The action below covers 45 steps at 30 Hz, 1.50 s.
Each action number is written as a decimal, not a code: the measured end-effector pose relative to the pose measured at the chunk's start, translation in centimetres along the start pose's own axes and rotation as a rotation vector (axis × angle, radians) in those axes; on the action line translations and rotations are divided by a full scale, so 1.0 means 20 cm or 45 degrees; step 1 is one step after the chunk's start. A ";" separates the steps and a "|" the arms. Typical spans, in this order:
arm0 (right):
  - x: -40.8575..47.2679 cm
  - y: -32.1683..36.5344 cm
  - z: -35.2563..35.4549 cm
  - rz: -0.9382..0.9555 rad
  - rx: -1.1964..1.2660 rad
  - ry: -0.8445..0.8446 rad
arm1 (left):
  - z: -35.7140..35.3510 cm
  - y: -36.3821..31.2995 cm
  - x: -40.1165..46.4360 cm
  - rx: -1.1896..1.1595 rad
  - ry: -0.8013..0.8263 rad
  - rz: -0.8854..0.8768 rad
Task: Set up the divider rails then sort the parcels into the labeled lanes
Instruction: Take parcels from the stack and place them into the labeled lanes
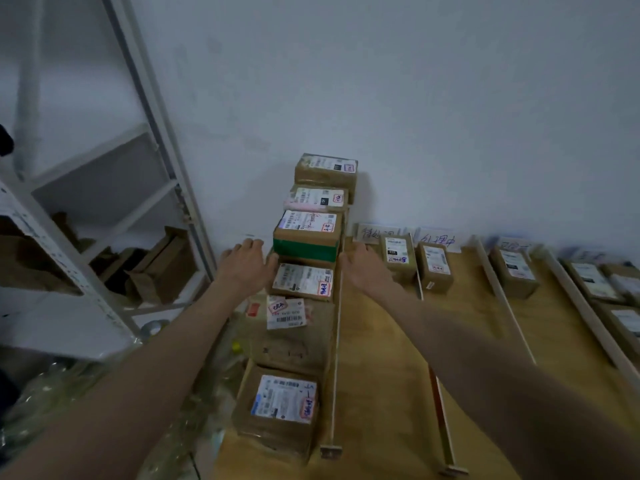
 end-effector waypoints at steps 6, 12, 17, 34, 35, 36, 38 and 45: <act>0.13 0.08 -0.08 -0.138 0.169 -0.001 | -0.03 0.05 0.25 -0.127 0.037 -0.083; 0.19 0.17 -0.10 -0.236 0.367 -0.005 | -0.06 0.04 0.40 -0.349 0.149 -0.034; 0.24 0.18 -0.15 -0.301 0.581 -0.015 | -0.11 0.00 0.44 -0.678 0.335 -0.022; 0.07 0.21 -0.04 -0.293 1.039 -0.196 | 0.09 -0.01 0.37 -1.220 0.000 0.134; 0.06 0.21 -0.03 -0.298 1.090 -0.172 | 0.12 0.00 0.38 -1.209 -0.035 0.125; 0.04 0.21 -0.02 -0.302 1.120 -0.138 | 0.15 0.00 0.39 -1.190 -0.049 0.108; 0.00 0.19 0.01 -0.293 1.058 -0.049 | 0.18 -0.02 0.39 -1.161 -0.014 0.052; -0.13 0.12 0.10 -0.277 0.879 0.130 | 0.25 -0.18 0.33 -1.131 0.098 -0.163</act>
Point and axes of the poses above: each hand's wrist, its own x-axis towards the middle knuckle, its own z-axis out of the back of the hand, y = z × x, the point moved 4 cm from there along x, towards the middle knuckle
